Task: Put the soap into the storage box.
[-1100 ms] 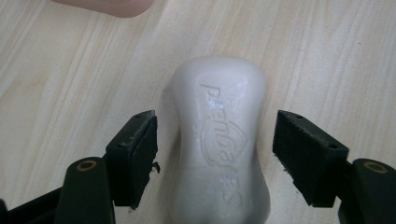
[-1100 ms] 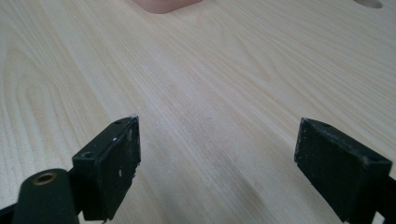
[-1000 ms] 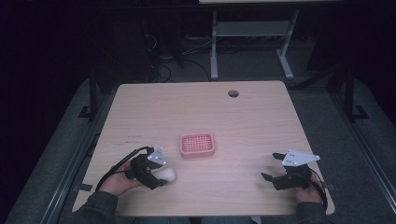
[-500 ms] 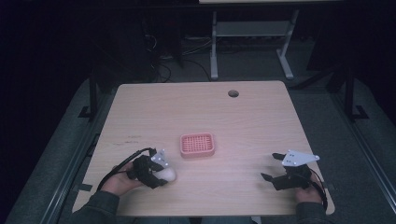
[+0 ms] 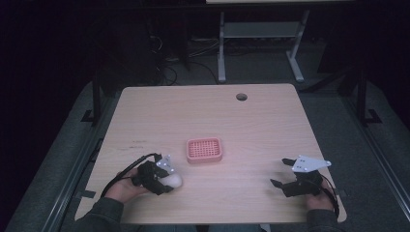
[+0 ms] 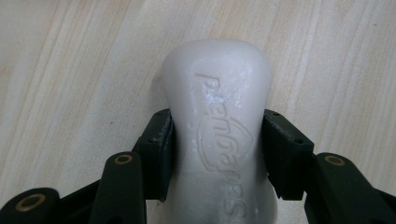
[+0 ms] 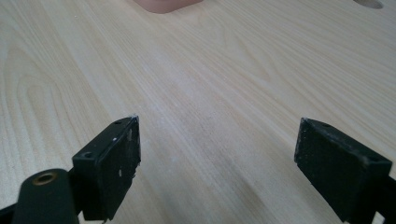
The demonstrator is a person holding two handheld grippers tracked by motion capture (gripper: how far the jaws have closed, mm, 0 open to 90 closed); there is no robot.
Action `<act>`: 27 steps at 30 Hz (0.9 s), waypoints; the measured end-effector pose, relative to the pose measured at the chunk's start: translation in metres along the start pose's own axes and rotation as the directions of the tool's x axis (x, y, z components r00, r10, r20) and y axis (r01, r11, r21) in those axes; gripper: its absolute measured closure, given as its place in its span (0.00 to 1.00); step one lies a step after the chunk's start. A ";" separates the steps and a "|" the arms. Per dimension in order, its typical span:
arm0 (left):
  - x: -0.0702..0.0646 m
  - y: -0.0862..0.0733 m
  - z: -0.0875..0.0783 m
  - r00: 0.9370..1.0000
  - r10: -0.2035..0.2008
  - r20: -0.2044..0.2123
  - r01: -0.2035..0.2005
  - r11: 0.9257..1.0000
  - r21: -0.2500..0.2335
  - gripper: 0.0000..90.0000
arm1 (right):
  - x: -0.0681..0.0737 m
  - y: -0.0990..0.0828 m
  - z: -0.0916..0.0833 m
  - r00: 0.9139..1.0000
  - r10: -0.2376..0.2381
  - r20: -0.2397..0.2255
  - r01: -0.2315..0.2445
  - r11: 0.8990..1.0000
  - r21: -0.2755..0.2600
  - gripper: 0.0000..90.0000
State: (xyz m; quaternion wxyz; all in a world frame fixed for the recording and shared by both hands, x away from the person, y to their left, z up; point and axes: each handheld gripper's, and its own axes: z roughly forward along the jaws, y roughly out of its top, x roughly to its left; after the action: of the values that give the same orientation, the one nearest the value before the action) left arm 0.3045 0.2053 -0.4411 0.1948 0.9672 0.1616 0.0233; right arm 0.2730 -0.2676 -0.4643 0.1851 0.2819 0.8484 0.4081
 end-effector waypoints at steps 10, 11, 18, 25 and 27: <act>-0.002 0.001 0.000 1.000 0.006 -0.018 -0.006 1.000 0.006 0.55 | 0.000 0.000 -0.001 1.000 0.000 0.001 0.000 1.000 -0.003 0.15; -0.002 0.001 -0.001 1.000 0.007 -0.017 -0.007 1.000 0.006 0.55 | 0.000 0.000 -0.001 1.000 0.000 0.001 0.000 1.000 -0.003 0.15; -0.004 0.002 -0.006 1.000 0.003 -0.024 -0.004 1.000 -0.017 0.55 | 0.001 0.000 -0.002 1.000 0.004 -0.001 -0.004 1.000 -0.003 0.15; -0.004 0.006 -0.010 0.999 0.017 -0.032 -0.018 1.000 -0.016 0.55 | 0.002 0.000 -0.002 1.000 0.004 0.000 -0.004 1.000 -0.006 0.15; -0.004 0.008 -0.011 0.999 0.013 -0.036 -0.014 1.000 -0.027 0.55 | 0.002 0.000 -0.003 1.000 0.003 0.000 -0.003 1.000 -0.009 0.15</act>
State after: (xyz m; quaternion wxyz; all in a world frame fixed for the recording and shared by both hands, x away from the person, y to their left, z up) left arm 0.3021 0.2010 -0.4280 0.2050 0.9649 0.1583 0.0440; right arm 0.2704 -0.2679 -0.4626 0.1858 0.2824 0.8462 0.4120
